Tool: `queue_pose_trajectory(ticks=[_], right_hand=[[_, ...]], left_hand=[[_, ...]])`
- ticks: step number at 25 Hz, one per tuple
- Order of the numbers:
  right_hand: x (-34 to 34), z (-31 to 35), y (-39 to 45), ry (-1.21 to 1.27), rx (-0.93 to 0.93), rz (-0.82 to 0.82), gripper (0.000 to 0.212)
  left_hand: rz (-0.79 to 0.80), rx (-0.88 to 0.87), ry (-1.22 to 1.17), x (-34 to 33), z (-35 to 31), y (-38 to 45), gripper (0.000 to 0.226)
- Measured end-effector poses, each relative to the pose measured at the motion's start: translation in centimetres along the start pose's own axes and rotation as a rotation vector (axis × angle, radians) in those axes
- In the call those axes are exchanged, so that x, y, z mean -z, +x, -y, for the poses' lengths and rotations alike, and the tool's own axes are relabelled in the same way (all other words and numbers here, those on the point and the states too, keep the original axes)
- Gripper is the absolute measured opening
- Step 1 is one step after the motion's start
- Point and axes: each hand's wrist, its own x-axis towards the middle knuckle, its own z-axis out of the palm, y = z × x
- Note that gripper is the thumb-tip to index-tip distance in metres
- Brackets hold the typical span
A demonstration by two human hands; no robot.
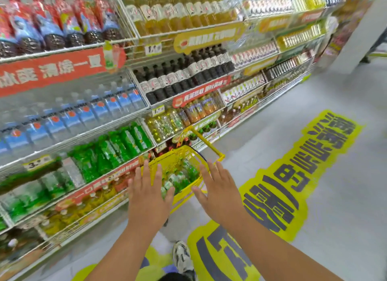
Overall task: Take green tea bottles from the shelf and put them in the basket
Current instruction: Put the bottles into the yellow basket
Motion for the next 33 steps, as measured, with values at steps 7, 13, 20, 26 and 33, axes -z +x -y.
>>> queue_pose_trajectory(ticks=[7,13,20,26,33], right_hand=[[-3.4,-4.8,13.0,0.0,-0.014,0.121,0.077],[-5.5,-6.6,22.5,0.018,0.055,0.186,0.074],[-10.9,-10.8,32.2,0.048,0.236,0.341,0.08],[-17.7,-15.4,39.9,0.071,0.395,0.466,0.086],[-32.4,-17.4,44.2,0.153,0.33,0.619,0.073]], left_hand=[[0.054,0.022,-0.031,-7.1,-0.9,14.6,0.082],[0.079,0.062,-0.041,-9.1,-2.3,23.1,0.078],[0.161,0.281,0.05,-15.5,-2.1,27.4,0.075],[0.274,0.554,0.101,-23.0,-3.7,28.4,0.073],[0.3,0.771,0.043,-35.8,-1.9,27.1,0.078]])
